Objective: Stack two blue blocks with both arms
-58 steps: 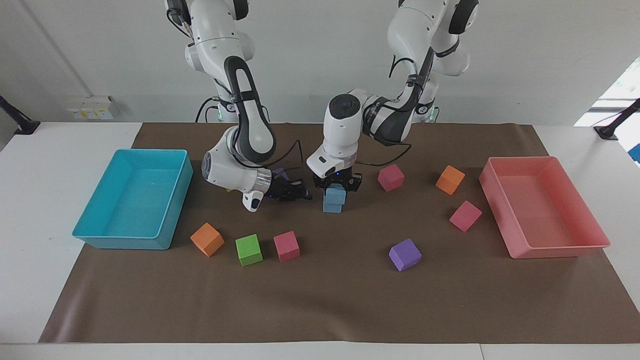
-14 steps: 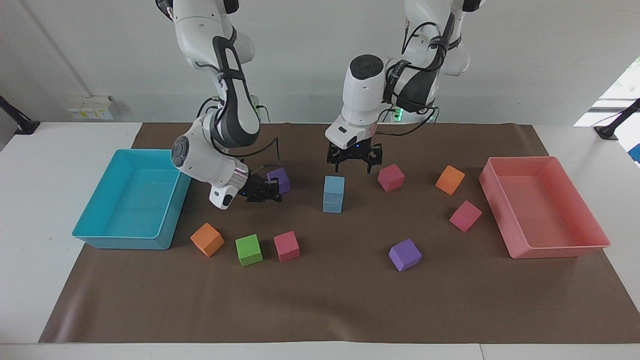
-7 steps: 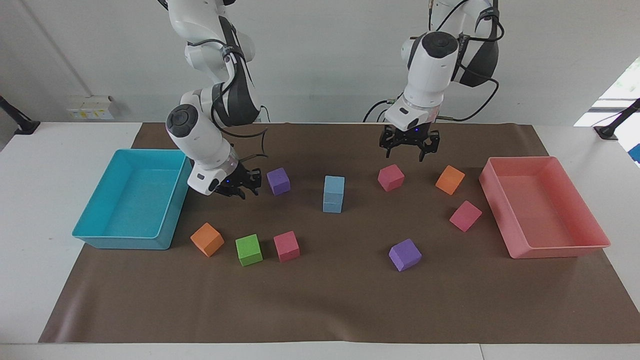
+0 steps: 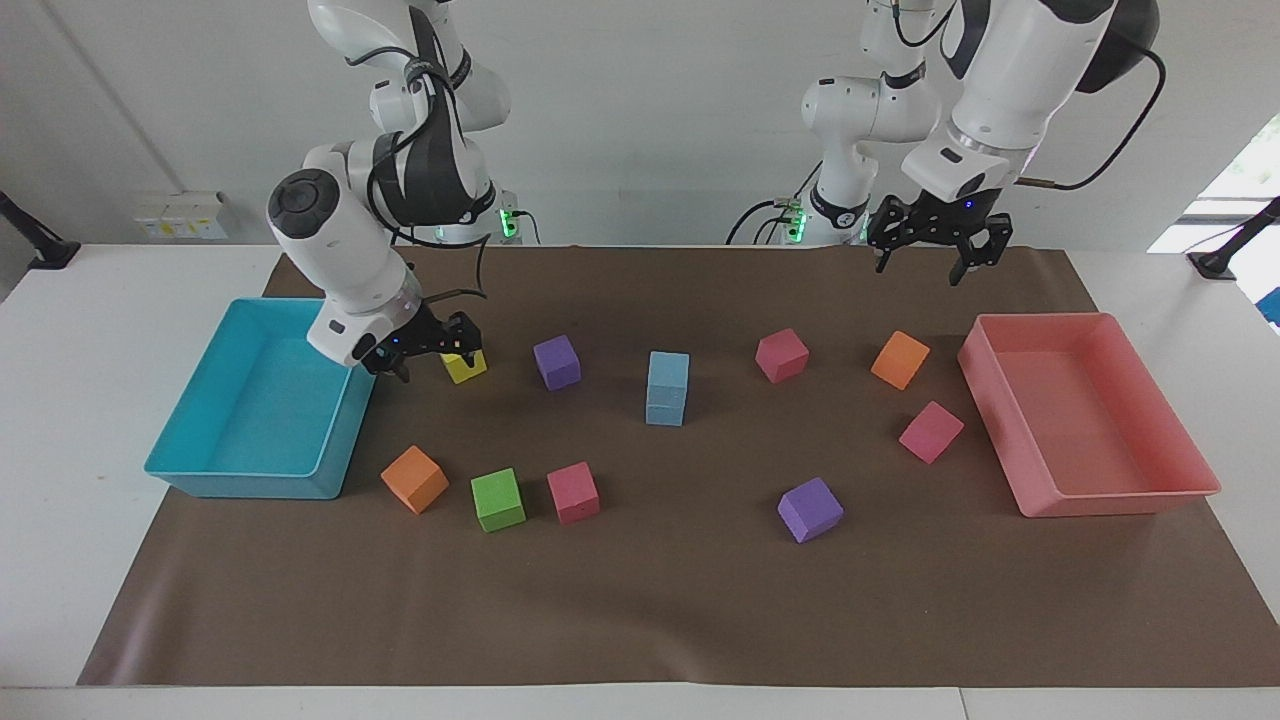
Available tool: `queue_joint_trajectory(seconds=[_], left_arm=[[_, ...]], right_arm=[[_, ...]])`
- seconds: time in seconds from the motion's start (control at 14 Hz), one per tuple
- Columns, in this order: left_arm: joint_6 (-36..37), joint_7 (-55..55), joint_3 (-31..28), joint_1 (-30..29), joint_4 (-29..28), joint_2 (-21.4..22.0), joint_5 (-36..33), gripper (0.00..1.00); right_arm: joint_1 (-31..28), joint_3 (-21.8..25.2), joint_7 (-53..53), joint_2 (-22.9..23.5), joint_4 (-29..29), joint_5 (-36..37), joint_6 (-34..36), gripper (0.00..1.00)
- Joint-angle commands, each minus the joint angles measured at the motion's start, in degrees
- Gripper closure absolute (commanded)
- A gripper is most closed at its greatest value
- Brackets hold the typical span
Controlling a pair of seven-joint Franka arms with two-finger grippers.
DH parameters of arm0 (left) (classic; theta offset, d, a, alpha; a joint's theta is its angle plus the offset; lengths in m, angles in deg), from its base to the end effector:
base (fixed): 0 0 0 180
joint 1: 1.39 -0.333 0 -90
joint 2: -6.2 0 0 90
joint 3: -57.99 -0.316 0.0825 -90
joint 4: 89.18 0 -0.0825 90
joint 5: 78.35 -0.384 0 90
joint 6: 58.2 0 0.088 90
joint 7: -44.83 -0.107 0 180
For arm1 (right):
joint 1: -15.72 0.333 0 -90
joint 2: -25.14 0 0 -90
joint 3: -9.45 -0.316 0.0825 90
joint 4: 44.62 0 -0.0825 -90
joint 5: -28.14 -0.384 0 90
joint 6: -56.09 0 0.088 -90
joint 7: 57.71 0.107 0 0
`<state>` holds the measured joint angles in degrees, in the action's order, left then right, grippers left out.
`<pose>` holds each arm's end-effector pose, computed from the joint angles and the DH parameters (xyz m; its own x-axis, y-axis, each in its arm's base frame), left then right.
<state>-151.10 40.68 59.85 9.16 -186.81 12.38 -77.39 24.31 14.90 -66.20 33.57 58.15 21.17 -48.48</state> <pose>0.5118 -0.1153 0.6240 0.9585 -0.2840 0.0261 -0.2844 -0.9586 0.0114 0.5894 0.0445 0.4559 0.9804 0.1699 -0.1002 0.1582 -0.9806 -0.1154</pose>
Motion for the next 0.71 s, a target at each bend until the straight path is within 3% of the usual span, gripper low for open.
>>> queue_joint_trajectory(seconds=[0.0,0.14,0.64], left_arm=[[7.37,-1.56,0.6,-2.37,12.17,-7.21,-0.08,0.0],[10.19,-2.25,0.69,-5.09,16.68,-8.81,0.01,0.0],[10.47,-1.29,-0.1,-5.71,14.32,-6.62,0.53,0.0]], right_arm=[[-3.74,-0.44,0.93,-2.26,-0.99,1.69,3.66,0.0],[-6.29,-0.35,1.02,-3.58,-0.99,1.78,5.86,0.0],[-9.99,0.09,5.94,-9.91,-1.08,6.0,9.12,0.0]])
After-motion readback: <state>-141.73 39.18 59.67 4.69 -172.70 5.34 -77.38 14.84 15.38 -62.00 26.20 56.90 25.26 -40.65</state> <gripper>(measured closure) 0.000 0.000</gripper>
